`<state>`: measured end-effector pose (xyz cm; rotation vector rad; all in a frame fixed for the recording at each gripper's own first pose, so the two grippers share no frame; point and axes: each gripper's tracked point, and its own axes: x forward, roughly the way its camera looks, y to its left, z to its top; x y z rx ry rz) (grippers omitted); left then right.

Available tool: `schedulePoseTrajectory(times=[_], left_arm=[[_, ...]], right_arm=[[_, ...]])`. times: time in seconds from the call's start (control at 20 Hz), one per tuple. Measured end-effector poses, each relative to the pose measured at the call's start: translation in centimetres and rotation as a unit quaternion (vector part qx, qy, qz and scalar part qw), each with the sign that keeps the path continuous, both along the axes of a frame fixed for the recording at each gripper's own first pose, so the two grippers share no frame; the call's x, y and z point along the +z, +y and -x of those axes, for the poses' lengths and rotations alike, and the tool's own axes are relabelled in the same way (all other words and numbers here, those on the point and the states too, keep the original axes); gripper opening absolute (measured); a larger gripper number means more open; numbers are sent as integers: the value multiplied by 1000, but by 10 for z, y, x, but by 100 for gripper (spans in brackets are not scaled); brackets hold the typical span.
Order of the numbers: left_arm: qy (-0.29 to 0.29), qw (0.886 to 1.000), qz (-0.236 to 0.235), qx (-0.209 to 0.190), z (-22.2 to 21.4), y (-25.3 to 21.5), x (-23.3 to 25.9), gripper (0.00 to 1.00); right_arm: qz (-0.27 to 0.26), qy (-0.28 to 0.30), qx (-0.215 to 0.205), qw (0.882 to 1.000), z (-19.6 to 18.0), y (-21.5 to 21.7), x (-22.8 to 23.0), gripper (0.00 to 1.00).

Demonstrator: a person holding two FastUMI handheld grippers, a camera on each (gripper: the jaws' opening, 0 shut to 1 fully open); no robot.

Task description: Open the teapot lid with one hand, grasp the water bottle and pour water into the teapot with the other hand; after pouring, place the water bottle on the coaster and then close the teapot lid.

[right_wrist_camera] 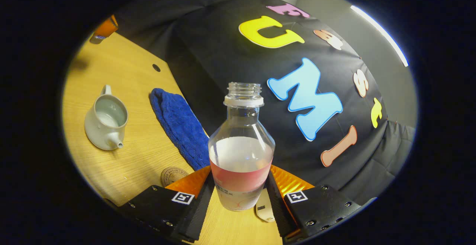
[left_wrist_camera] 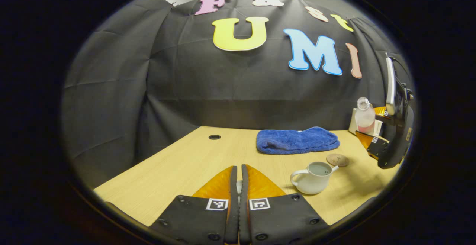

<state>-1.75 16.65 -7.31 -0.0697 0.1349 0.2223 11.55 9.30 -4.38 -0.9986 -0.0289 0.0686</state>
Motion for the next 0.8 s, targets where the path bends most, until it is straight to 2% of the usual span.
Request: schedulePoseTrajectory(times=[0.15, 0.3, 0.5, 0.8], left_arm=[[2, 1000, 7, 5, 1, 0, -1, 7], [4, 1000, 12, 8, 1, 0, -1, 7], [7, 1000, 17, 13, 1, 1, -1, 7], [11, 999, 22, 21, 2, 2, -3, 7]], right_arm=[[67, -14, 4, 998, -4, 9, -5, 75], [134, -35, 13, 990, -3, 20, -9, 75], [224, -75, 33, 971, 0, 39, -11, 75], [301, -92, 56, 947, -1, 55, -15, 75]])
